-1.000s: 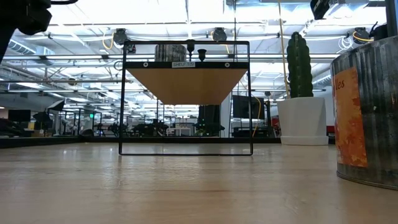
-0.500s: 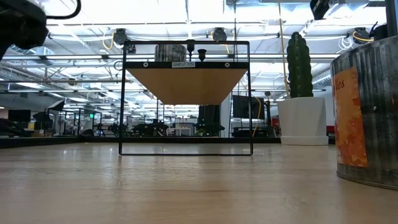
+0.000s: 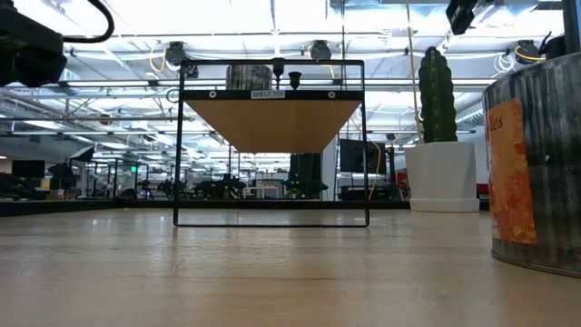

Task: Pick & Place candle stick holders
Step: Put the brown scented candle on the shelf

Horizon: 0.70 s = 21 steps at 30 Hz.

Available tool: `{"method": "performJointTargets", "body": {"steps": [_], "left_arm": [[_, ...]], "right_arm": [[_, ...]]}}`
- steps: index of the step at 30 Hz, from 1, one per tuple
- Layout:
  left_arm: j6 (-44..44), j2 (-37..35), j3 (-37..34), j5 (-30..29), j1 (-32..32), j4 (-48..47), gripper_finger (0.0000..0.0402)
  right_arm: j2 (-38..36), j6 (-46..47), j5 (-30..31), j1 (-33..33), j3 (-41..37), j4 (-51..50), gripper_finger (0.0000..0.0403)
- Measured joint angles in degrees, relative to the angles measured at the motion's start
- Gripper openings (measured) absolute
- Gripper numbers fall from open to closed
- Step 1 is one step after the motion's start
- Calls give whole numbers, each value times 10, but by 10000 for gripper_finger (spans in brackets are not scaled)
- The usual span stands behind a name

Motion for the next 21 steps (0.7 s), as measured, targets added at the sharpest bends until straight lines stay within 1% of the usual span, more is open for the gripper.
{"method": "performJointTargets", "body": {"steps": [5,8,21], "left_arm": [[2,-3,-27,-3,0,61,34],[7,-1,-28,-1,0,63,11],[32,0,-13,5,0,43,3]], "right_arm": [[4,0,0,0,0,0,0],[4,0,0,0,0,1,0],[4,0,-1,0,0,24,0]]}}
